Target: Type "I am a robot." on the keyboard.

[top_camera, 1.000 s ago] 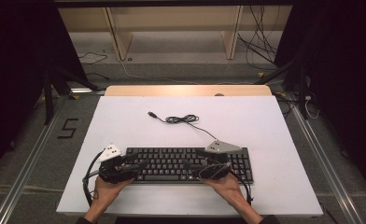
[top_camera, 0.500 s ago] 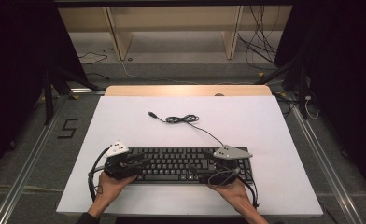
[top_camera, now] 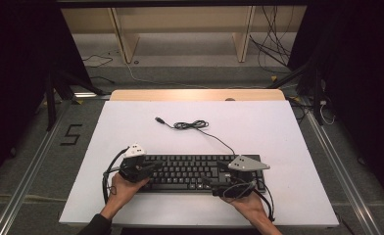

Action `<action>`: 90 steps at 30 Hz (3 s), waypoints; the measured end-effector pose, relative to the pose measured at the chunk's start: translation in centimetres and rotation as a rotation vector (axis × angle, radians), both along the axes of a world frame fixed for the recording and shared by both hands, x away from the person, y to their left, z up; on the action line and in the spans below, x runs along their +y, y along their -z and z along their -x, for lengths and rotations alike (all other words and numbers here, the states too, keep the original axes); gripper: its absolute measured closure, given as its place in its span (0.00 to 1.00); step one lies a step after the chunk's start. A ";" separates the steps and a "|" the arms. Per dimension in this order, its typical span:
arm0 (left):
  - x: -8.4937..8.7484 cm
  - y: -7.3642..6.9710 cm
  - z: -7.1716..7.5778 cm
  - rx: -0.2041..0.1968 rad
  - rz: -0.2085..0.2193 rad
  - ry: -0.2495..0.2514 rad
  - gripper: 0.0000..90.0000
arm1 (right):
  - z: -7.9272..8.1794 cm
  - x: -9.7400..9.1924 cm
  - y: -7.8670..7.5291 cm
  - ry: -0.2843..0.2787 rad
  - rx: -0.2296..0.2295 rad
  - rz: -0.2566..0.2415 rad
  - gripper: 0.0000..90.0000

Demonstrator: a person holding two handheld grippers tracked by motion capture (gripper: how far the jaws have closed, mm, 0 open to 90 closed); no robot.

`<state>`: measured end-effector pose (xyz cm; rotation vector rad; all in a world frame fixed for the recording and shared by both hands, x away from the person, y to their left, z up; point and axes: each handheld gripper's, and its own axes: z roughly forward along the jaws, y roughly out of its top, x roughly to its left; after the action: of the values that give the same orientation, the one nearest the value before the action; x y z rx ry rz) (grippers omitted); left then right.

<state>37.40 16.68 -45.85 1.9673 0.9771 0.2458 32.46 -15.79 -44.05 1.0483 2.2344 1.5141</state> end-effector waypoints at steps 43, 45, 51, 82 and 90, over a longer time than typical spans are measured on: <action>-1.0 0.7 -0.8 0.043 -0.070 -0.022 0.91 | 0.2 0.4 0.0 -0.016 -0.007 0.009 0.26; -0.7 0.3 -0.7 0.034 -0.050 -0.033 0.89 | 0.2 0.4 0.0 -0.015 -0.006 0.008 0.26; 0.5 -0.6 0.0 0.009 0.024 -0.054 0.78 | 0.1 0.4 0.0 -0.014 -0.006 0.007 0.27; 4.3 -1.6 3.8 -0.086 0.216 -0.072 0.28 | -0.1 1.0 0.0 -0.031 0.002 0.013 0.27; 4.7 -1.2 4.3 -0.089 0.209 -0.082 0.27 | -0.4 1.7 0.0 -0.052 0.013 0.027 0.27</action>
<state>33.08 21.34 -44.67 1.7148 0.9861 0.2645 32.88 -14.08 -44.04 1.0031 2.3016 1.4974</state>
